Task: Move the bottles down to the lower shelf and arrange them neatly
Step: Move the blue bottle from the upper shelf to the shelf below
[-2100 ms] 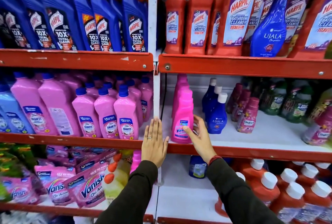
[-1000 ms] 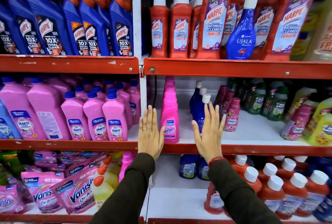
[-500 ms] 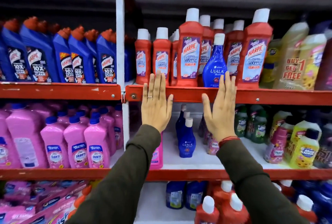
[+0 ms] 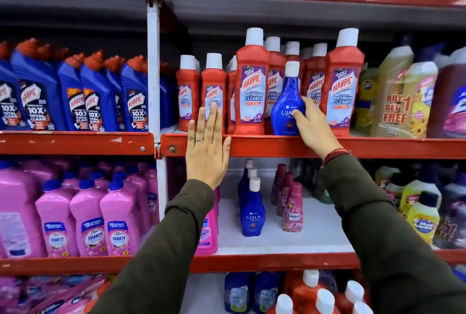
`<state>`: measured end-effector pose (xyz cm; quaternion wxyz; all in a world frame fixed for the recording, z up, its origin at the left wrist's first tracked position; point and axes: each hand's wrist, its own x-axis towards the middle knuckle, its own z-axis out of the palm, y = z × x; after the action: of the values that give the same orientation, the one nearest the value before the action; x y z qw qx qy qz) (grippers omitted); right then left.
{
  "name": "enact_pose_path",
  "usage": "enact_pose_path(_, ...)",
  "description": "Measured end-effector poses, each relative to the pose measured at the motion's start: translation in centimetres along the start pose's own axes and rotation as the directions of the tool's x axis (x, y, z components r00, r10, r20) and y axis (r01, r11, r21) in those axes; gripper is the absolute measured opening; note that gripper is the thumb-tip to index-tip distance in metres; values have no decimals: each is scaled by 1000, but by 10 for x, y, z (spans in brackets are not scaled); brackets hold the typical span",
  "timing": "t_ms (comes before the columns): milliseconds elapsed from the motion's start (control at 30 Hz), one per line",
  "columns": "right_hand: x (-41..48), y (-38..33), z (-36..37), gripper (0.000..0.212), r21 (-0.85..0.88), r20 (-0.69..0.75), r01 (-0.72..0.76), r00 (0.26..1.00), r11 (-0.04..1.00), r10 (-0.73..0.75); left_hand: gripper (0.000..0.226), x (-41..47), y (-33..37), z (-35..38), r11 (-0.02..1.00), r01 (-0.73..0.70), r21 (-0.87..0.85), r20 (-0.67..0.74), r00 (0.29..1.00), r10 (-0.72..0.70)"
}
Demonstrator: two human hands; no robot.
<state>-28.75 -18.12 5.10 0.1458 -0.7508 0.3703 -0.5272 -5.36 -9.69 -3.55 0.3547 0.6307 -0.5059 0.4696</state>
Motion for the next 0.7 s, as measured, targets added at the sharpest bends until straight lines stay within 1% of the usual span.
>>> enact_pose_path(200, 0, -6, -2, 40, 150, -21, -38, 999, 988, 42, 62, 1, 0, 0, 1000, 0, 14, 7, 1000, 0)
enact_pose_path(467, 2, -29, -5, 41, 237, -108, 12, 994, 971, 14, 61, 0, 0, 0, 1000, -8, -7, -2, 1000, 8)
enact_pose_path(700, -20, -38, -9, 39, 312, -80, 28, 997, 950, -3, 61, 0, 0, -3, 1000, -17, 0, 10, 1000, 17)
